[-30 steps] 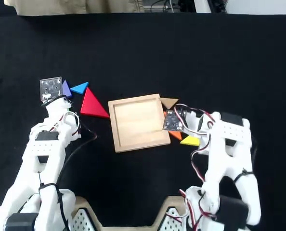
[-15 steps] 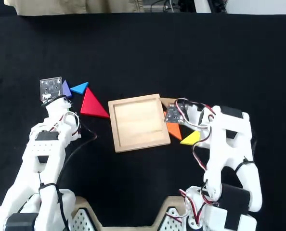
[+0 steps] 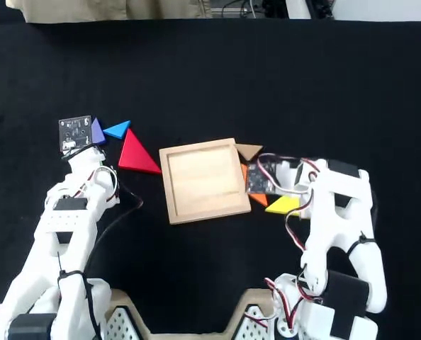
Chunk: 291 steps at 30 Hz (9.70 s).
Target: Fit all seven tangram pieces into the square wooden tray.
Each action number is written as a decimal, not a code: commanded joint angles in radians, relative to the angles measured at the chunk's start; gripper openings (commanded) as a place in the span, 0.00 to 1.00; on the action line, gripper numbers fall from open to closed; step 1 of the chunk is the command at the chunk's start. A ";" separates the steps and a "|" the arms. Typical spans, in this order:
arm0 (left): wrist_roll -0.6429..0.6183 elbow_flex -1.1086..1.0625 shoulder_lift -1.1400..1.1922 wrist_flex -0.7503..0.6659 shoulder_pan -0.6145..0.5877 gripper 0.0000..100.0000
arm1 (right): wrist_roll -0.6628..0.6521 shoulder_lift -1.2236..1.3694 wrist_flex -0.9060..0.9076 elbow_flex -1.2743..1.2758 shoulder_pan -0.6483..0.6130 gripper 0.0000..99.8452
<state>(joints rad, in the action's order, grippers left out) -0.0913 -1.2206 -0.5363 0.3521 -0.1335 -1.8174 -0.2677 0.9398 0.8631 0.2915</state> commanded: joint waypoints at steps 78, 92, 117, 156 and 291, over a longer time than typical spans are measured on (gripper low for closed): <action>-0.005 0.007 0.000 -0.023 0.004 0.05 | 0.014 0.364 0.138 -0.292 -0.058 0.15; -0.005 0.005 0.000 -0.023 0.004 0.05 | 0.018 0.081 0.275 -0.297 -0.017 0.15; -0.006 0.002 0.000 -0.023 0.004 0.05 | 0.540 0.024 0.207 -0.300 -0.663 0.15; -0.006 0.002 0.000 -0.023 0.004 0.05 | 0.612 0.421 0.347 -0.673 -0.707 0.27; -0.881 1.076 0.756 0.848 0.099 0.36 | 1.656 -0.170 -0.456 0.220 -0.371 0.01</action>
<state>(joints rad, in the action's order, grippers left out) -1.0196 -0.2647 0.2125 1.1270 0.0000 -0.1634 -0.3997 0.5025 1.0871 -0.0660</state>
